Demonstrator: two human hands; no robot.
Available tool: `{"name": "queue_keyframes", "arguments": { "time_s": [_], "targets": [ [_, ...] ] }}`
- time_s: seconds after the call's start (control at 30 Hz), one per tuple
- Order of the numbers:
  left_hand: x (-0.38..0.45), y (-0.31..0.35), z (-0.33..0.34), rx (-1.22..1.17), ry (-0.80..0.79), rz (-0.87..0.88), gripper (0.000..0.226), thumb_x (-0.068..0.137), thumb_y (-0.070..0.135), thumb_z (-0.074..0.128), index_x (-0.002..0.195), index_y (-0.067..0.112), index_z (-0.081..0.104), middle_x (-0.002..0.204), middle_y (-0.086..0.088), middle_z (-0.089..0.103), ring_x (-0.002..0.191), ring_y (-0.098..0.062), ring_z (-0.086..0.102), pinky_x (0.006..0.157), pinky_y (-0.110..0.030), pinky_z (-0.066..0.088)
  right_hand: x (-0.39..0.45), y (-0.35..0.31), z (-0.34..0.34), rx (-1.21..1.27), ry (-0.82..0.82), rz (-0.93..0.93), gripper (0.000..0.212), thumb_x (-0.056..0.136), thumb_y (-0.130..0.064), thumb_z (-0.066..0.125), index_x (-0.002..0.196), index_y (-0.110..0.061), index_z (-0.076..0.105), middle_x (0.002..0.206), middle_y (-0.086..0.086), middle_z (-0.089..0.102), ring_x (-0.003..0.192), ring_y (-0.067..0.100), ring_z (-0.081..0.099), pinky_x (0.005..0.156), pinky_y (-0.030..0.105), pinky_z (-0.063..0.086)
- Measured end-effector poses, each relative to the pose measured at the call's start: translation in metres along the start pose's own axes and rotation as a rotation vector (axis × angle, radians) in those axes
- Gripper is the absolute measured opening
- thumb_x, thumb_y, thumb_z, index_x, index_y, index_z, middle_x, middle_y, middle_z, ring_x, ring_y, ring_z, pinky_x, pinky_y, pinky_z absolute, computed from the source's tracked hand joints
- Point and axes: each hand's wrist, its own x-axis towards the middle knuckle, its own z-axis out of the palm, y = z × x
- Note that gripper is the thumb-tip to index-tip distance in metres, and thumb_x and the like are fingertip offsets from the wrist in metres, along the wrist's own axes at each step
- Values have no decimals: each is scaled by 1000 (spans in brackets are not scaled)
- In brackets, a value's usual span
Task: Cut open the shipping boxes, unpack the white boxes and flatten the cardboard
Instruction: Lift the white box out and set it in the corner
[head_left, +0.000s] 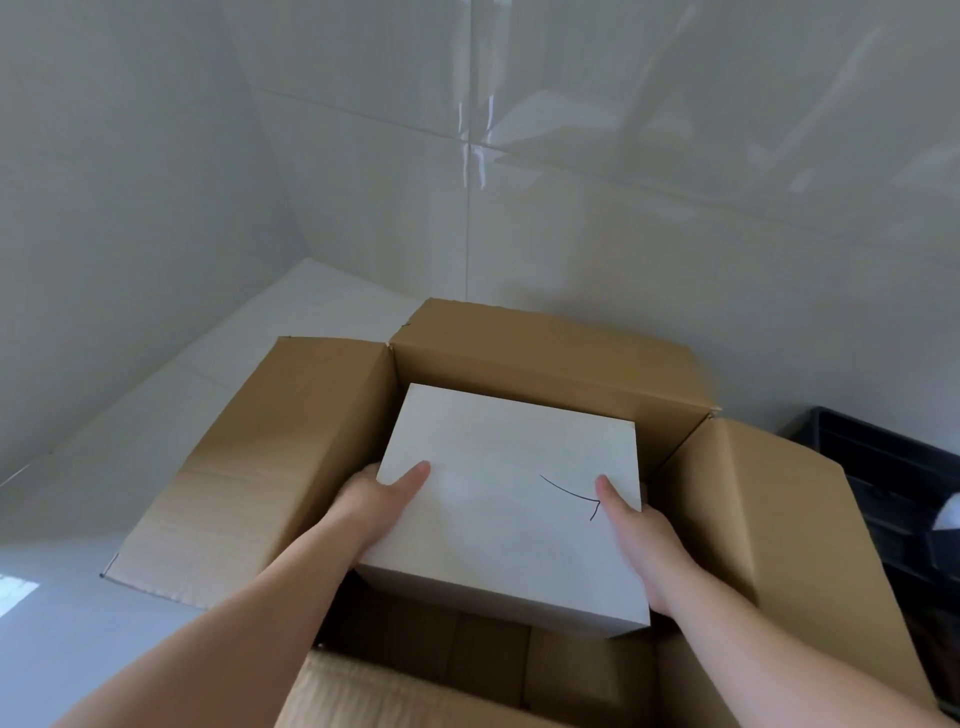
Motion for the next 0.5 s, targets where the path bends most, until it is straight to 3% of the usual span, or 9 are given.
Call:
{"name": "queue_keyframes", "arguments": {
  "time_s": [0.1,0.17,0.27,0.4,0.5],
  "targets": [
    [-2,2,3,225,101,143,53,85,59,57,121,20,52,98,5,65,81,-14,62,64,-29,50,-6,0,5,-207,165,-133,56,83,-61,58,109,-11,58,97,6,67,83,27,66,77,40,55],
    [-7,3,8,475,190,246,68,87,63,48,137,21,31,113,-1,61,86,-19,62,64,-32,50,-16,0,9,-358,253,-198,56,86,-57,56,117,-11,48,98,3,63,80,22,61,66,33,52],
    [-16,0,15,783,219,282,94,77,80,39,146,27,4,127,-4,48,88,-22,59,59,-31,44,-27,4,12,-501,251,-290,63,86,-51,59,131,-14,35,112,2,62,91,25,62,76,37,54],
    [-23,0,14,864,186,198,121,56,94,37,147,25,-5,132,-5,44,92,-23,59,58,-31,43,-35,10,12,-572,209,-311,93,79,-57,65,146,-17,17,124,1,59,106,26,61,82,35,52],
    [-24,-3,16,829,192,185,121,50,96,39,142,28,1,124,-3,49,80,-21,56,55,-30,43,-37,14,11,-542,208,-289,93,75,-57,69,144,-17,22,124,1,60,107,26,60,85,36,52]
  ]
}}
